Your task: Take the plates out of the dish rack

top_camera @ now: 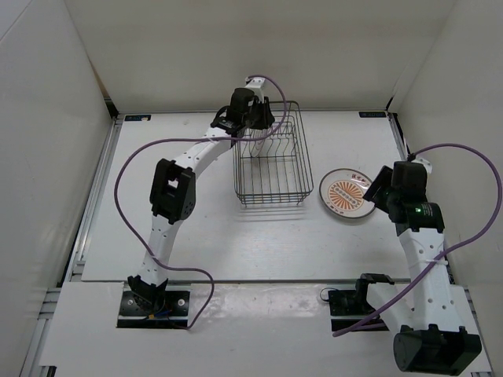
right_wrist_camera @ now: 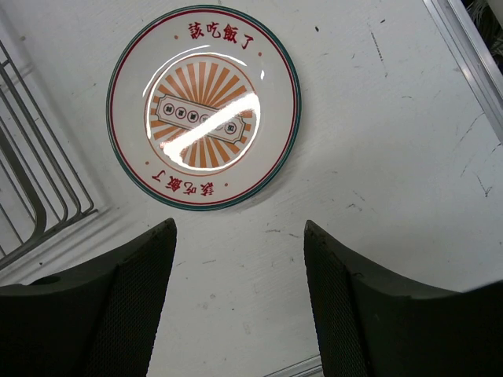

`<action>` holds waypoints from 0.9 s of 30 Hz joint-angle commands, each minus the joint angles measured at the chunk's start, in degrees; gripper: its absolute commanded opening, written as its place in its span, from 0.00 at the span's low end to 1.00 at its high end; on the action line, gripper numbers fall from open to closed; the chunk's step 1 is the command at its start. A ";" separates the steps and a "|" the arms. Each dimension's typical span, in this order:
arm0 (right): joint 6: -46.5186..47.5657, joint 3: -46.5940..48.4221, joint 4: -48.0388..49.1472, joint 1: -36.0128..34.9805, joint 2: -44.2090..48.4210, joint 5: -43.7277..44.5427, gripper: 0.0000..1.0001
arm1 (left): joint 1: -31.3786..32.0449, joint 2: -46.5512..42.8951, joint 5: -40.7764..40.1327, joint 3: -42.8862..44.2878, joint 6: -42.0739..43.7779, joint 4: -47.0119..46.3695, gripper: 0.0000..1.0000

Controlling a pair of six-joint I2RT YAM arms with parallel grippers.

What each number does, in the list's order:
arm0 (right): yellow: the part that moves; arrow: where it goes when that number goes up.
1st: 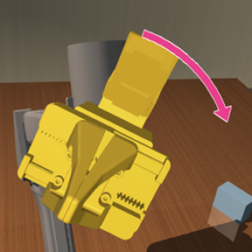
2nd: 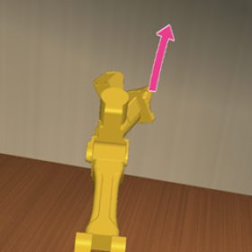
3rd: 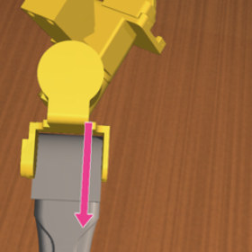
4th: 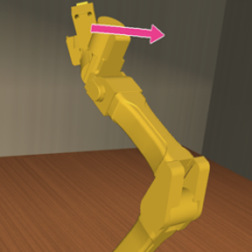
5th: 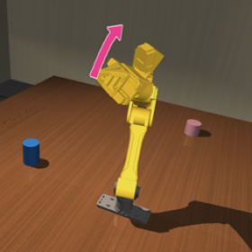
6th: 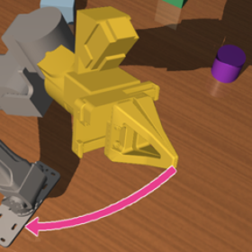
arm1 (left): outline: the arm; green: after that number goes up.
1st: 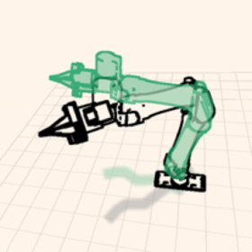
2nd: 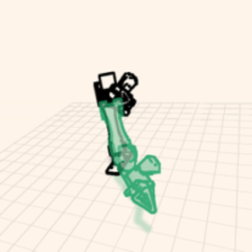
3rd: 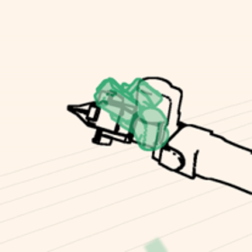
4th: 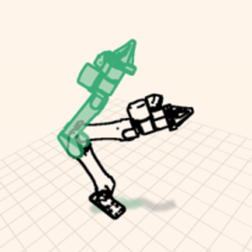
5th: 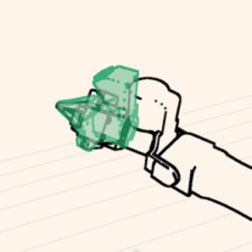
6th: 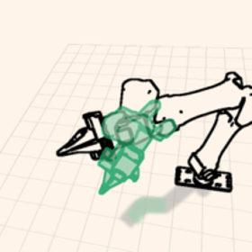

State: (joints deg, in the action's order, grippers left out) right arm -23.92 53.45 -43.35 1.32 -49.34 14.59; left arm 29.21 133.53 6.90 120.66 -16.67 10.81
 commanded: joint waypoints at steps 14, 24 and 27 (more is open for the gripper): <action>1.95 -2.39 -0.42 -3.43 1.53 3.78 0.70 | -0.03 -11.88 1.90 -7.19 -4.51 -10.19 0.10; 1.95 -2.47 -0.15 -5.45 0.74 4.22 0.70 | -0.82 -19.54 -3.99 -5.70 -4.44 -12.83 0.00; 1.69 -2.74 0.11 -5.89 0.65 4.22 0.70 | -1.44 -21.64 -3.90 0.69 4.95 -4.85 0.00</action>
State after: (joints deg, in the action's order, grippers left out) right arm -22.44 50.81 -43.72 -3.97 -48.75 17.56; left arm 29.10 120.99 5.72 114.54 -19.55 4.80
